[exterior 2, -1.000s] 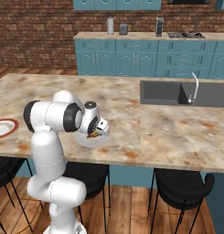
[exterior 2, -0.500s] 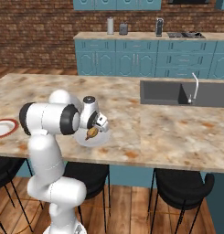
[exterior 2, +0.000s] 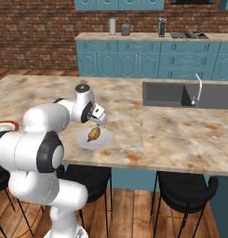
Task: Take the chicken drumsticks from the pan and place one on each plate on the dining counter.
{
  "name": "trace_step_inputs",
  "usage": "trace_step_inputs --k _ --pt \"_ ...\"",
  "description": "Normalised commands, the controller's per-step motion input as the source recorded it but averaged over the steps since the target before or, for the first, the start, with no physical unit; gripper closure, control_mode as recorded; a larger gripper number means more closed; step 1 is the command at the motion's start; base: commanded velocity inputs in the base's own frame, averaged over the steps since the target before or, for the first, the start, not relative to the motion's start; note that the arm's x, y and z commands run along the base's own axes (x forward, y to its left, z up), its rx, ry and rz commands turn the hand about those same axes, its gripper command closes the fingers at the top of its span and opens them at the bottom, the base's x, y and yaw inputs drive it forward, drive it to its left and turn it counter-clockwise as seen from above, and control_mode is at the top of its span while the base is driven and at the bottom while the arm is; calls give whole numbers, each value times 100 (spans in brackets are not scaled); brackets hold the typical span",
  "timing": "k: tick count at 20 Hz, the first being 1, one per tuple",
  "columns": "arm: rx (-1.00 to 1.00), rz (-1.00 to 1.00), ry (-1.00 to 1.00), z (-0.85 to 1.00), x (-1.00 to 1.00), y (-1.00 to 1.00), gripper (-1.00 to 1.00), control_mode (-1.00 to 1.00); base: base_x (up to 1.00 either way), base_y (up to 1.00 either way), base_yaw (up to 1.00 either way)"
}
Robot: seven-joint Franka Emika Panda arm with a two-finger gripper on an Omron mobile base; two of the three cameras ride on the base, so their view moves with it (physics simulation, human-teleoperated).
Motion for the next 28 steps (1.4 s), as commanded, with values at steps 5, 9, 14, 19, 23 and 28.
trace_step_inputs --k 5,9,14,19,23,28 --pt "-7 0 8 96 -100 3 -100 -100 0 0 0" --pt "-14 0 50 36 -67 3 -100 -100 0 0 0" --pt "-7 0 43 -8 -46 0 -100 100 -18 0 0" --pt "0 0 0 0 0 0 -100 100 -62 41 9" --pt "0 0 0 0 0 0 -100 100 -58 100 17" --pt "0 0 0 0 0 0 -100 100 -19 100 10"
